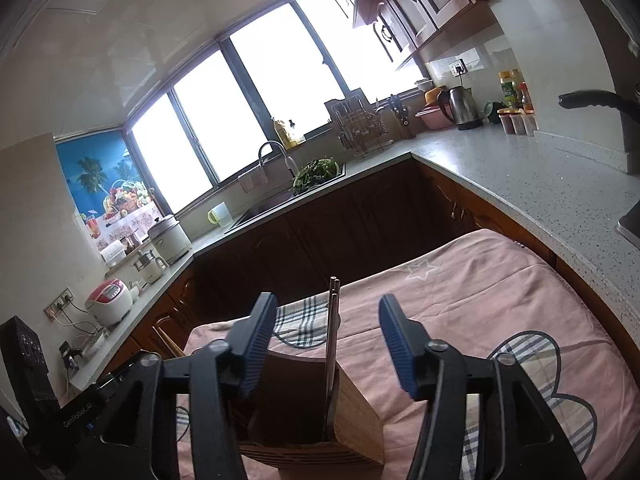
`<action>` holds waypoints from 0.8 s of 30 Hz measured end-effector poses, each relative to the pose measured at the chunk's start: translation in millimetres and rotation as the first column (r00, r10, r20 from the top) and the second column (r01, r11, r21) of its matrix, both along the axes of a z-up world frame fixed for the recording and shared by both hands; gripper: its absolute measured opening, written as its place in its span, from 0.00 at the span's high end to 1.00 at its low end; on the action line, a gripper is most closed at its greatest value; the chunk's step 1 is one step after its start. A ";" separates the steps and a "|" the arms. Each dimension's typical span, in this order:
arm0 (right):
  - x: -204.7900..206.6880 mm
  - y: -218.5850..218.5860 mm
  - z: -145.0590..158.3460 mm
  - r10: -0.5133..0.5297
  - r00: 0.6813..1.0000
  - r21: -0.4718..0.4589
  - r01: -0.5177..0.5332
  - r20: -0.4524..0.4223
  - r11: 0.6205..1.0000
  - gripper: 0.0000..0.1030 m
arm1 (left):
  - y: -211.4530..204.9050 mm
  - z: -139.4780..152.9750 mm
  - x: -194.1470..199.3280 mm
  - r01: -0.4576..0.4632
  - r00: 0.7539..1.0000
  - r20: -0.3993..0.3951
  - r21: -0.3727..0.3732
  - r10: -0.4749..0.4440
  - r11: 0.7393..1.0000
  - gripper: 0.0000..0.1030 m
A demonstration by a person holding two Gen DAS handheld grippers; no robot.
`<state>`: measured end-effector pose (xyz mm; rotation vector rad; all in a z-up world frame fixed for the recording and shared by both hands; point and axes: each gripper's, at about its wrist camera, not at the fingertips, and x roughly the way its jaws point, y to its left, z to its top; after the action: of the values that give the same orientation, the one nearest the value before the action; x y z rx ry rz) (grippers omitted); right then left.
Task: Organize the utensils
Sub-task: 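Open both tools to release the metal chopsticks into the holder, then withdraw both open tools from the holder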
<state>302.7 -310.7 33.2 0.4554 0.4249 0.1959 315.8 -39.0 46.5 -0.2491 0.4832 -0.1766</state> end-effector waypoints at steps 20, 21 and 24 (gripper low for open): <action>-91.8 16.2 2.5 0.043 0.999 0.001 -0.043 0.033 0.999 0.10 | 26.9 -2.8 -97.9 -0.031 0.999 0.016 -0.002 0.031 1.000 0.03; -97.0 18.4 3.0 0.047 0.998 -0.005 -0.047 0.037 0.999 0.10 | 28.0 -2.9 -102.4 -0.027 1.000 0.014 -0.004 0.027 1.000 0.03; -113.2 24.6 4.2 0.058 0.997 -0.023 -0.057 0.047 0.998 0.10 | 33.0 -4.1 -118.8 -0.025 1.000 0.011 -0.007 0.025 1.000 0.03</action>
<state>189.5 -286.1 37.4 0.4163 0.3936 0.2568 197.1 -6.0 42.4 -0.2610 0.4688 -0.1555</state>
